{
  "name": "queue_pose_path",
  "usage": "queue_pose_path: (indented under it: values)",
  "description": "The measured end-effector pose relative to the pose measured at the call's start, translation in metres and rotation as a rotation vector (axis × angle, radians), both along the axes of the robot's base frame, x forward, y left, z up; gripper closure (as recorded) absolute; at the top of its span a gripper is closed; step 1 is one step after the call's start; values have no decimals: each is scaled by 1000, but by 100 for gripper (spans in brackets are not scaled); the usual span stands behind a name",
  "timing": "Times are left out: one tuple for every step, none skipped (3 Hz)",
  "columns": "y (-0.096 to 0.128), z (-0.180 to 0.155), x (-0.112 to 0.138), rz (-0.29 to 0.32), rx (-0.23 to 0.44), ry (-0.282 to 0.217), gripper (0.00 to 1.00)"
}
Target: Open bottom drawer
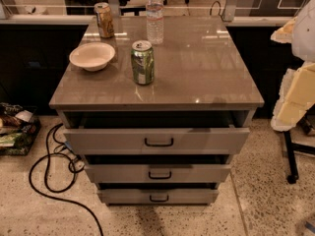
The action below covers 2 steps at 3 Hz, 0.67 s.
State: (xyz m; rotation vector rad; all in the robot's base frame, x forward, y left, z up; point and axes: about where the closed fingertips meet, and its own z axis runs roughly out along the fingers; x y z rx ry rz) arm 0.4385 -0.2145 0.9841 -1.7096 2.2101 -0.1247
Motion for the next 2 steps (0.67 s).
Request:
queue_pose_path:
  values:
    - [0,0,0,0,0,0,0]
    - [5,-12,9,-35,-32,-32,0]
